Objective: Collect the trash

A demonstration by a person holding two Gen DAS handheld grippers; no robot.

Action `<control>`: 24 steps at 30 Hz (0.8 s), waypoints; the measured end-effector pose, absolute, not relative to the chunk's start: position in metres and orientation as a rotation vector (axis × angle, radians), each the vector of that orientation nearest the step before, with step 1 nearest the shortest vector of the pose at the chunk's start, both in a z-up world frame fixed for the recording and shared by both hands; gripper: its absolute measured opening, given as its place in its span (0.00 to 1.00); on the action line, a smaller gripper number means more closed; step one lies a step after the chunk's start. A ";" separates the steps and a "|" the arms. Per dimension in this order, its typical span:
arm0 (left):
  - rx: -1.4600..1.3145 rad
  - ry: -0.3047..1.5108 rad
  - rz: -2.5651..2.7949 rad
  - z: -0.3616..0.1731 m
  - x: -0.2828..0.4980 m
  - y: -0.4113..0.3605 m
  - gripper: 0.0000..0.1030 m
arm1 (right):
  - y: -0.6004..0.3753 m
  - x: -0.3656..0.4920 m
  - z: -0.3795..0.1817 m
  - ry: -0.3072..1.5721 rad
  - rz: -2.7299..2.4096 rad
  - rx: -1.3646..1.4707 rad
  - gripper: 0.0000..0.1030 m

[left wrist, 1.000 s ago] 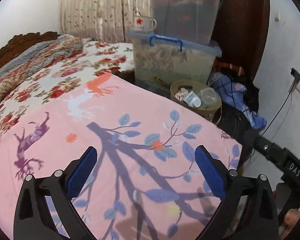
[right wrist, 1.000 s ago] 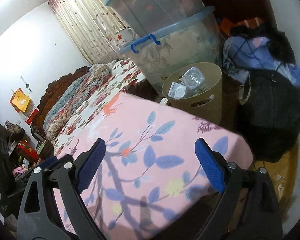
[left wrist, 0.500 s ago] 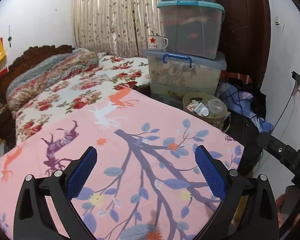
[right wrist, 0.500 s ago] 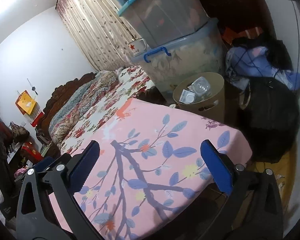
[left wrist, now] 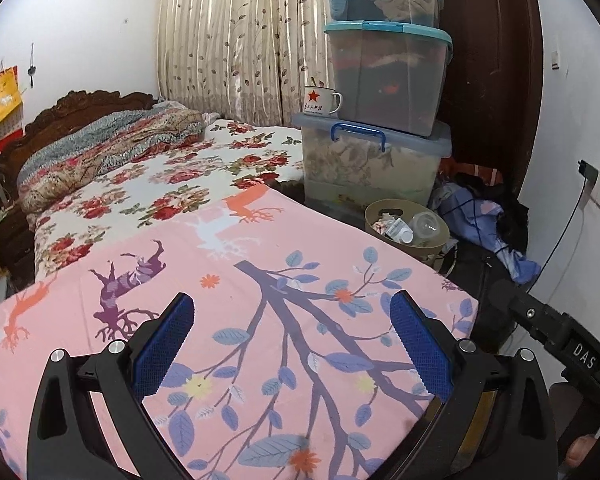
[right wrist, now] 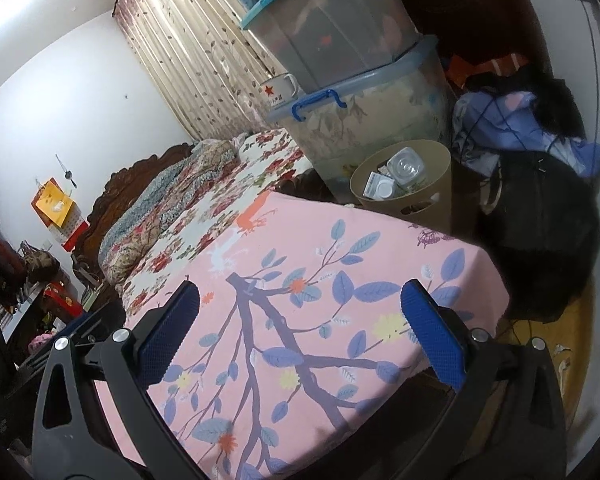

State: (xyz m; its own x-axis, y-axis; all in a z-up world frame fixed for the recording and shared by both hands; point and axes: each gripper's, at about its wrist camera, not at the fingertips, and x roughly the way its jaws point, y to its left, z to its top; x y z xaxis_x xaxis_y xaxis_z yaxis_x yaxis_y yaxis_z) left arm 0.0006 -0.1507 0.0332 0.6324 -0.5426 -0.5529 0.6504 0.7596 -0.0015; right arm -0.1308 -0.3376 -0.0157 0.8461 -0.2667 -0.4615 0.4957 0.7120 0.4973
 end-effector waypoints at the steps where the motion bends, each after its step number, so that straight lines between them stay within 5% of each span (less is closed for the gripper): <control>1: 0.199 0.560 -0.687 0.034 0.000 -0.149 0.92 | -0.337 -0.132 -0.015 0.366 -0.439 0.647 0.97; 24: 0.178 0.498 -0.626 0.038 -0.005 -0.143 0.92 | -0.332 -0.127 -0.014 0.384 -0.426 0.604 0.97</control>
